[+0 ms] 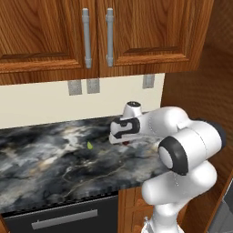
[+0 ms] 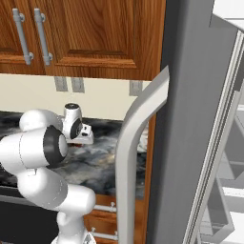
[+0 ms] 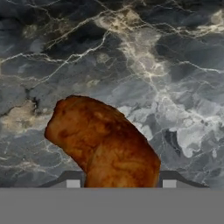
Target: Open the fridge, remove the mango, lemon wedge, and chicken drumstick, and place them on any counter.
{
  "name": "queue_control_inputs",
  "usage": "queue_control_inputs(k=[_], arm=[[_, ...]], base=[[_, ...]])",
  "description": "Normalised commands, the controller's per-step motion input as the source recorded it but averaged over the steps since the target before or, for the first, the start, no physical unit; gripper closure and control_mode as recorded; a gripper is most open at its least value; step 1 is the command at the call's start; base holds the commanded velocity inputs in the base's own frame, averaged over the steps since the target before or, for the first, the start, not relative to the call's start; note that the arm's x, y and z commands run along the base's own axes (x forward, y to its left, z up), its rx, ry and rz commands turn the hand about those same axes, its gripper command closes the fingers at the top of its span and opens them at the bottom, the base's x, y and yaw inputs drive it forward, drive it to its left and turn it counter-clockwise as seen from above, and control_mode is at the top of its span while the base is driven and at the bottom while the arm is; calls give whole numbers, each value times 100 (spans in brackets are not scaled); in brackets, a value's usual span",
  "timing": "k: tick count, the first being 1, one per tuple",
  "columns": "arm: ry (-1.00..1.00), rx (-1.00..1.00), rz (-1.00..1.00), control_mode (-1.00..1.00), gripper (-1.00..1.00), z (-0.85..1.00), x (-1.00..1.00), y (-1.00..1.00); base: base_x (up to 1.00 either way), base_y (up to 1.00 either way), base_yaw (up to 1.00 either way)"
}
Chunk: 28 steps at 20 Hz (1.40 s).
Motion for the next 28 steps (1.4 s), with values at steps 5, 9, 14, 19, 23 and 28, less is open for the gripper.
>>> queue_control_inputs(k=[5,9,14,19,23,28], arm=[[0,0,0,-100,100,-40,13,0],[0,0,0,-100,100,-48,9,1],[-2,0,0,-100,100,-41,2,1],[-7,0,0,-100,-100,-19,0,0],[-13,0,0,-100,-100,-1,0,1],[-5,3,0,-100,-100,24,-2,0]], base=[[0,0,0],[0,0,0],[0,0,0],[0,0,0],[0,0,0],[0,0,0]])
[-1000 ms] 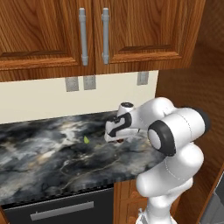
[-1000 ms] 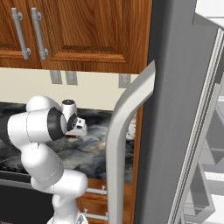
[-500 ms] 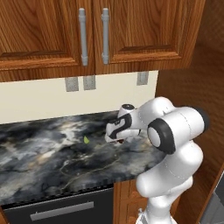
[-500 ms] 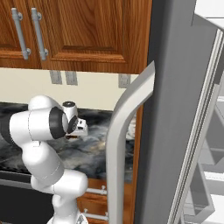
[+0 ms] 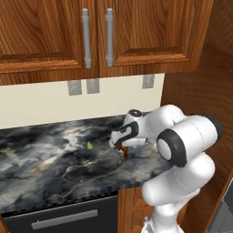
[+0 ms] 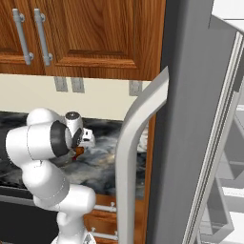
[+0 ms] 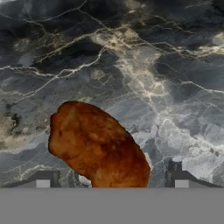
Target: Open the fridge, remove the mango, lemon wedge, and chicken drumstick, and place them on any counter.
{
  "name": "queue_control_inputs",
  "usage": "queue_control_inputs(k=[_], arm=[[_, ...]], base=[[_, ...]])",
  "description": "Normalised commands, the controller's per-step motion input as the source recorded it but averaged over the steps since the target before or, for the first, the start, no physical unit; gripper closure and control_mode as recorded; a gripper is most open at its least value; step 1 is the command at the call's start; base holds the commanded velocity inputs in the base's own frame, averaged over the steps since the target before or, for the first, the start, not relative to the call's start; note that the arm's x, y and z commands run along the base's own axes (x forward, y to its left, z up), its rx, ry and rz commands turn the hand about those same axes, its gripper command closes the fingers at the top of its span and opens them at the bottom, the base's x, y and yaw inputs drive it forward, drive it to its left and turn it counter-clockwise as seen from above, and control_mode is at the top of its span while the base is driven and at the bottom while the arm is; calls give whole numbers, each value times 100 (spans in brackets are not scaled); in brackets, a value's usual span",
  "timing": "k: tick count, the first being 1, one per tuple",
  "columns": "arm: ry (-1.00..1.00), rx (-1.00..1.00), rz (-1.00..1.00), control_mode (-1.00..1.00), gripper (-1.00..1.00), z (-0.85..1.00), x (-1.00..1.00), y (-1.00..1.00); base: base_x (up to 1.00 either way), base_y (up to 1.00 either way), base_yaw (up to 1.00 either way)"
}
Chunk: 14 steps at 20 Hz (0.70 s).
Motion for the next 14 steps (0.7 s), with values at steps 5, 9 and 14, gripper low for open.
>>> queue_control_inputs(k=[5,9,14], arm=[[-1,22,-3,-100,-100,52,-3,-2],[-1,10,-4,-100,-100,46,-17,1],[-1,0,-8,-100,-100,50,-40,5]], base=[[0,0,0],[0,0,0],[0,0,0]])
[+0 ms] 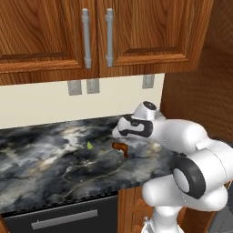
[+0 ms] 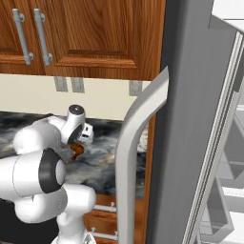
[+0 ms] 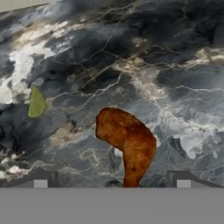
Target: Open the fridge, remove the mango, lemon wedge, and chicken drumstick, and place them on any counter.
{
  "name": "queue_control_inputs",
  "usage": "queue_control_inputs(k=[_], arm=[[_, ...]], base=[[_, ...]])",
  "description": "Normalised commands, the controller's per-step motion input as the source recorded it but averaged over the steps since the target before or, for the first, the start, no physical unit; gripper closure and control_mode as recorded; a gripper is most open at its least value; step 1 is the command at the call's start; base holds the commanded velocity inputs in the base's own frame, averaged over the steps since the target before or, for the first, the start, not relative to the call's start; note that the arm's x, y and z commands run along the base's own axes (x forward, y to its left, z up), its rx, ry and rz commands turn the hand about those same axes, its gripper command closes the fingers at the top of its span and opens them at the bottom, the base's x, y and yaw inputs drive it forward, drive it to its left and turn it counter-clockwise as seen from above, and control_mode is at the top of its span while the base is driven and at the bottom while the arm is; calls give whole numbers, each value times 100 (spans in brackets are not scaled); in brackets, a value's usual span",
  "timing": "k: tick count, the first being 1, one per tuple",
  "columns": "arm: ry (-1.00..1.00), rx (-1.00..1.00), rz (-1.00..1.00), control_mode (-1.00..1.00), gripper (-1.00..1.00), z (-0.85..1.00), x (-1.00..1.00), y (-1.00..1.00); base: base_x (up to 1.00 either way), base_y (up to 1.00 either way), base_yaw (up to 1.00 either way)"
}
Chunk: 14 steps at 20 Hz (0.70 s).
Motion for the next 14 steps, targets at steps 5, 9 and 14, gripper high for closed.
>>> queue_control_inputs(k=[5,9,14], arm=[[0,0,-10,-100,-100,87,-44,0],[2,0,-11,-100,-100,68,-48,0],[0,0,-16,-100,-100,60,-64,-4]], base=[[0,0,0],[0,0,0],[0,0,0]])
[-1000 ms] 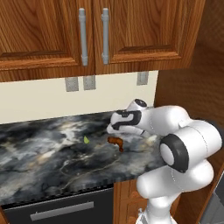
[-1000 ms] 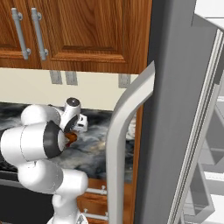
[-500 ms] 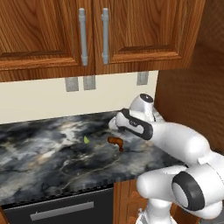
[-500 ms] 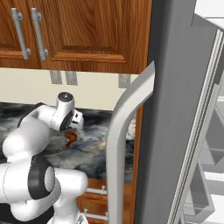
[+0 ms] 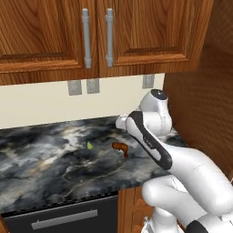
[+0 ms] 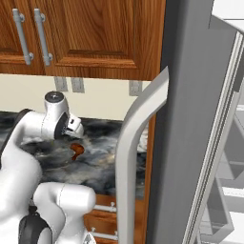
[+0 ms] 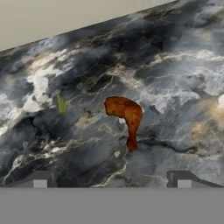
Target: Open the fridge, remove the mango, lemon wedge, and chicken drumstick, and place them on any counter.
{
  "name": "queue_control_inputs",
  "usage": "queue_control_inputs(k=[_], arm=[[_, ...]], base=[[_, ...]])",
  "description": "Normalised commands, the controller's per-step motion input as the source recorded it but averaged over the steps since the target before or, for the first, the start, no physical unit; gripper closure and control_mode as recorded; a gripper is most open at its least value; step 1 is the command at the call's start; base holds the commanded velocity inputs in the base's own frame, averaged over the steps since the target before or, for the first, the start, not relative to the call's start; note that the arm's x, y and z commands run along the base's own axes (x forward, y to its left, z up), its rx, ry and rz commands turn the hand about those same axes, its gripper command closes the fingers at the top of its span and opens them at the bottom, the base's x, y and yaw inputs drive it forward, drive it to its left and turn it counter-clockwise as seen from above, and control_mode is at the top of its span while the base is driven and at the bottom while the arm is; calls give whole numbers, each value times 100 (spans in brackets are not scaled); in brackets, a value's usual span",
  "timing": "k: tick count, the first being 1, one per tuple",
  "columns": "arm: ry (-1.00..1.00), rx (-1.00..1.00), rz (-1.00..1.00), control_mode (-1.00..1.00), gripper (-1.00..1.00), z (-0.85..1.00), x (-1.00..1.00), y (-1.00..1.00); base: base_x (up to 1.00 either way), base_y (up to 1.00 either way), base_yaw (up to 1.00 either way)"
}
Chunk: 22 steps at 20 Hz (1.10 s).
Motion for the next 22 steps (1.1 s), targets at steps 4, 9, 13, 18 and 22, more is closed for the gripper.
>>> queue_control_inputs(k=[4,9,13,18,22], arm=[[0,0,-17,-100,-100,58,-77,-21],[0,0,-15,-100,-100,64,-78,-32],[0,0,-10,-100,-100,59,-61,-37],[0,0,-2,-100,-100,62,-58,-38],[0,-7,0,-100,-100,57,-45,-31]], base=[[0,0,0],[0,0,0],[0,0,0],[0,0,0],[0,0,0]])
